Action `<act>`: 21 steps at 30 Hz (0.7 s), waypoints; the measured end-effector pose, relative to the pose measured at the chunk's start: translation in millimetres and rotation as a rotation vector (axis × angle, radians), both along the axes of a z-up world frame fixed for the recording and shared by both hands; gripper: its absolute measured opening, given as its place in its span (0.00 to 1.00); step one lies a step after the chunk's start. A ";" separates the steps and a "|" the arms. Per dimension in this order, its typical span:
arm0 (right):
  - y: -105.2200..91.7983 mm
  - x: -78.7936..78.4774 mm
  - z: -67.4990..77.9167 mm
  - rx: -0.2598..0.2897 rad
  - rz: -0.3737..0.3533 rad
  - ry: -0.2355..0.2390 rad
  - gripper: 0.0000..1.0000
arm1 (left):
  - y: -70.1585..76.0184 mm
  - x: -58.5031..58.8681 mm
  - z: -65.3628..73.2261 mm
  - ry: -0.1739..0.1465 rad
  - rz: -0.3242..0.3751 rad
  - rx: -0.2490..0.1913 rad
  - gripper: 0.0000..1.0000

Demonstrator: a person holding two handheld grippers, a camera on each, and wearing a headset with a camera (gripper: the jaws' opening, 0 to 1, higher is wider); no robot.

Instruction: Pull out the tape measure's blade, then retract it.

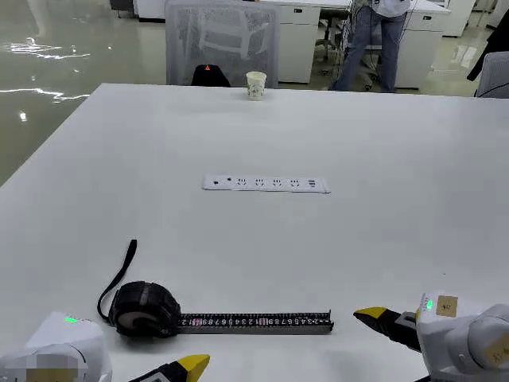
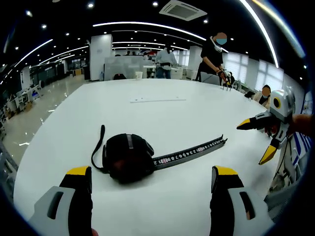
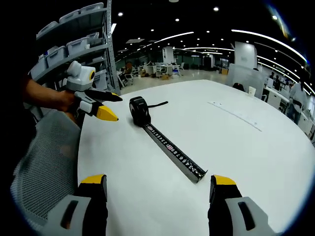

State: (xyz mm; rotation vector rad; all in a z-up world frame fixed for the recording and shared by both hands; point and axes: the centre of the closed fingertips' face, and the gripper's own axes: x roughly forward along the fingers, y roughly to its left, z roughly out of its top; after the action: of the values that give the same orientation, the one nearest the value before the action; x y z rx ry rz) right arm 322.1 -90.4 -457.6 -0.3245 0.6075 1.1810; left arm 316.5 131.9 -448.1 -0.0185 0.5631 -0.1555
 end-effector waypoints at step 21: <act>-7.7 28.9 -11.7 -0.065 0.100 -0.028 0.70 | 11.0 27.8 -5.4 -0.001 0.042 0.000 0.96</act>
State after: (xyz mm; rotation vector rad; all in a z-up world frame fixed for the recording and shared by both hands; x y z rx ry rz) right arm 351.0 -98.1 -469.4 -0.4302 0.6118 1.2526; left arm 344.2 142.9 -453.5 -0.0301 0.5613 -0.1144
